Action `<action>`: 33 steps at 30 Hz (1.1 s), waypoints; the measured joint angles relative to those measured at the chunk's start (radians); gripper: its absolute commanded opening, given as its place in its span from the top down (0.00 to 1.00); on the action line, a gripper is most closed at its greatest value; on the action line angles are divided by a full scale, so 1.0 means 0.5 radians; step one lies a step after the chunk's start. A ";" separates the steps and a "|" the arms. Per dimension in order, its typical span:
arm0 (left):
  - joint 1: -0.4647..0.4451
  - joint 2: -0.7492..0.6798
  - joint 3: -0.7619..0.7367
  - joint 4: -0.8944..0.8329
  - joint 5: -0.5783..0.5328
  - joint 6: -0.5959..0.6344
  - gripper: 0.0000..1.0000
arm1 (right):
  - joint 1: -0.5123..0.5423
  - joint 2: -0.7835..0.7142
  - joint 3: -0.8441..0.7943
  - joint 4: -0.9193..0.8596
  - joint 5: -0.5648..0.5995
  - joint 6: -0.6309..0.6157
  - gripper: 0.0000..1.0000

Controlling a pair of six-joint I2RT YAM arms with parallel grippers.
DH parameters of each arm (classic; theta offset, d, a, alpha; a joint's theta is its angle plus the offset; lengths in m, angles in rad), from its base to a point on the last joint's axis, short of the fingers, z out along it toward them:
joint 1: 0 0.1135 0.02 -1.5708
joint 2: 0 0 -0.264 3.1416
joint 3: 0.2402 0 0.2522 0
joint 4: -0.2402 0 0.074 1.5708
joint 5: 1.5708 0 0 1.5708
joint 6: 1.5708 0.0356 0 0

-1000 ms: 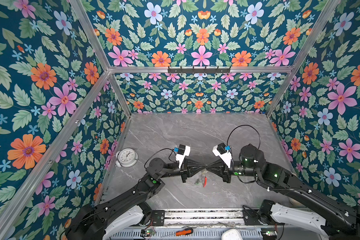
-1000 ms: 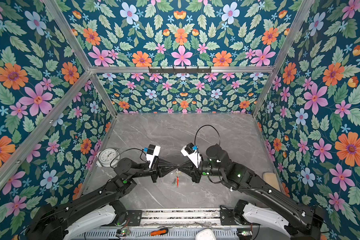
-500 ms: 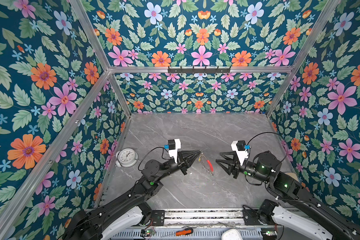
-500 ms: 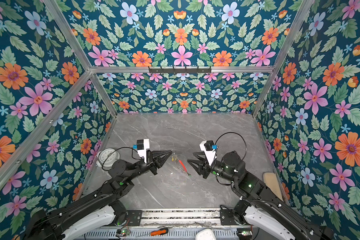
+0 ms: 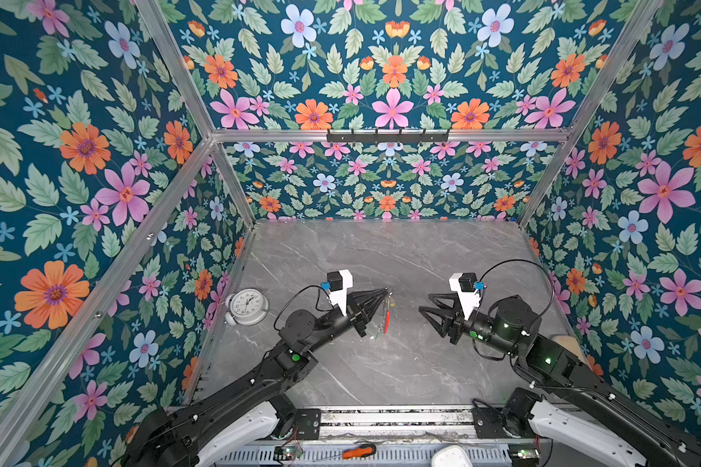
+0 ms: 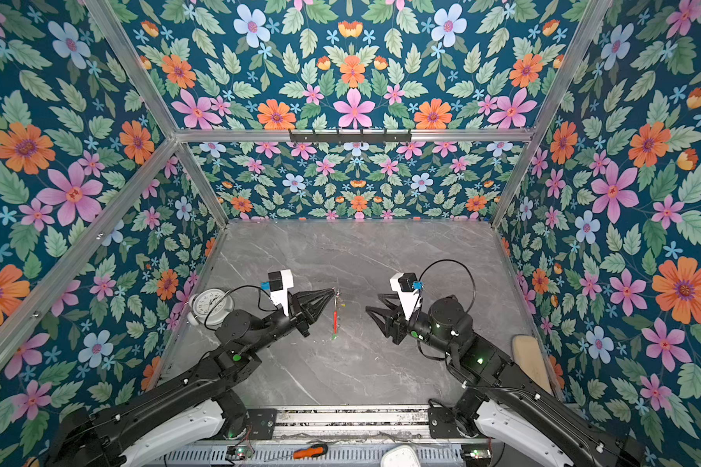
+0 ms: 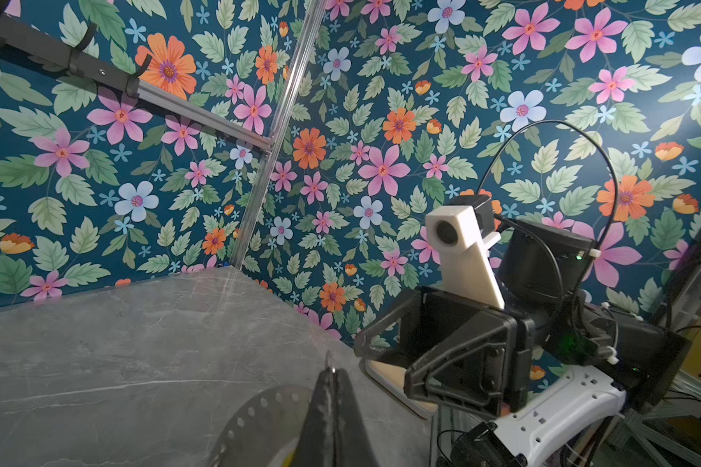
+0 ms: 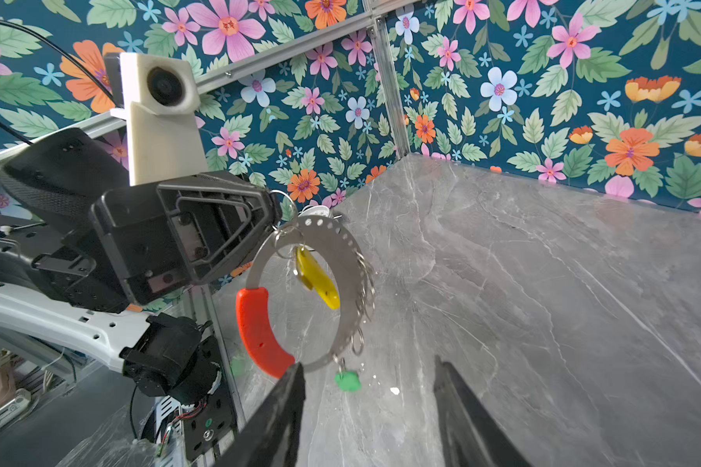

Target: Remove the keys from the keyring

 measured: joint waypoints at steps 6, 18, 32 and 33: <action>0.000 -0.019 -0.026 0.007 0.031 0.001 1.00 | 0.000 0.018 0.000 0.024 -0.044 0.014 0.47; 0.000 -0.005 -0.111 0.204 0.218 -0.050 1.00 | -0.001 0.175 0.078 0.027 -0.317 0.028 0.53; 0.001 0.062 -0.142 0.443 0.467 -0.161 1.00 | 0.188 0.347 0.200 -0.029 -0.504 -0.131 0.55; 0.001 0.063 -0.142 0.449 0.472 -0.163 1.00 | 0.201 0.363 0.209 -0.039 -0.495 -0.154 0.56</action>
